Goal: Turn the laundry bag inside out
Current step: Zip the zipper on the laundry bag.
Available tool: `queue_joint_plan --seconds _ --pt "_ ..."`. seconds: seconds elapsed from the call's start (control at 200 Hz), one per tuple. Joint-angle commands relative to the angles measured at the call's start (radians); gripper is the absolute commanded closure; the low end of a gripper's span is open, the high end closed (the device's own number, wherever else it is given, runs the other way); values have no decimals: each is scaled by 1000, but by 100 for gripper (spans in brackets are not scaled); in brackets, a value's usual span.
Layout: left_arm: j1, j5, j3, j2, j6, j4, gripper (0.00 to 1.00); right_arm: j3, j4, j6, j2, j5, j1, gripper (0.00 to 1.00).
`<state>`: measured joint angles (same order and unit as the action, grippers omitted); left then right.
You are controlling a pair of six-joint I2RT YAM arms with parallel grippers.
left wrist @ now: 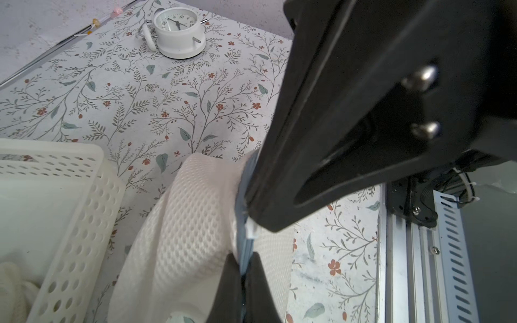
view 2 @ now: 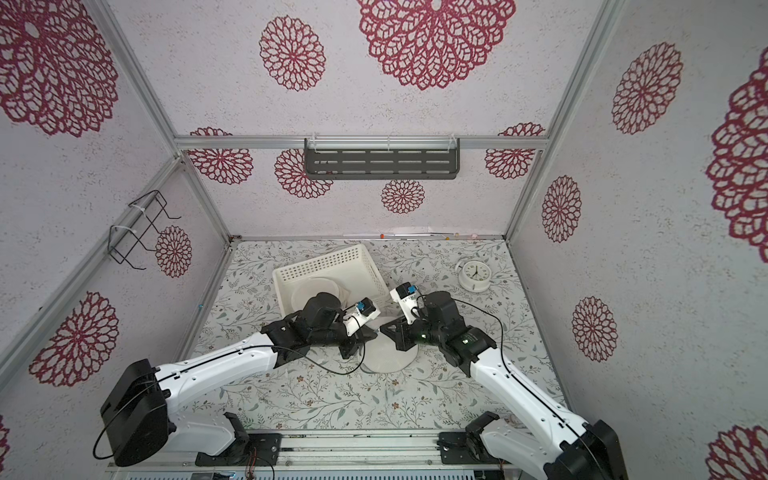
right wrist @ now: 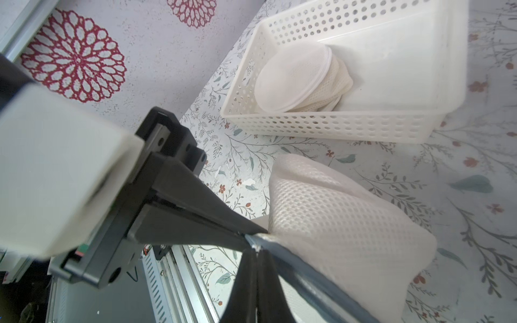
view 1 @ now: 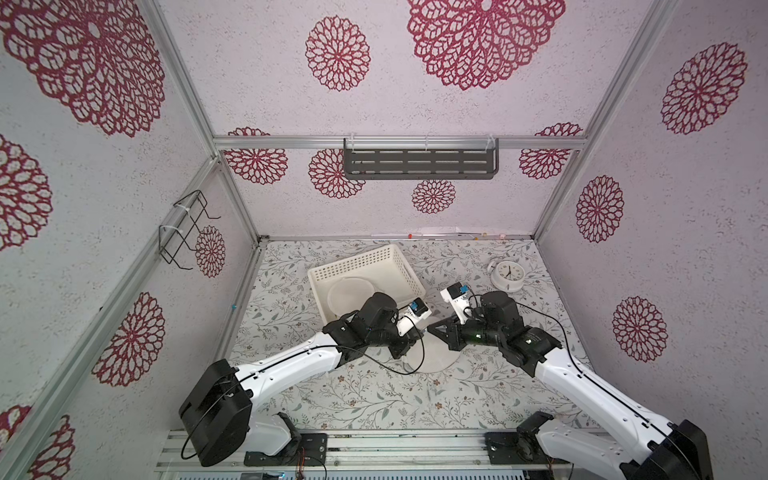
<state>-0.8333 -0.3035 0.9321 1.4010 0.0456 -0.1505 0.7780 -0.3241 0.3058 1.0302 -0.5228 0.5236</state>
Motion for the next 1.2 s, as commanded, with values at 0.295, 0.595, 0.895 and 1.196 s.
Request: queue_joint_plan --seconds 0.295,0.595,0.895,1.196 --pt "-20 199 -230 -227 -225 246 100 -209 7 211 -235 98 -203 100" --pt "-63 203 -325 -241 -298 261 61 -151 23 153 -176 39 -204 100" --pt "-59 282 -169 -279 -107 -14 28 -6 -33 -3 -45 53 -70 100" --pt "-62 111 -48 -116 -154 12 25 70 11 32 54 101 68 100"
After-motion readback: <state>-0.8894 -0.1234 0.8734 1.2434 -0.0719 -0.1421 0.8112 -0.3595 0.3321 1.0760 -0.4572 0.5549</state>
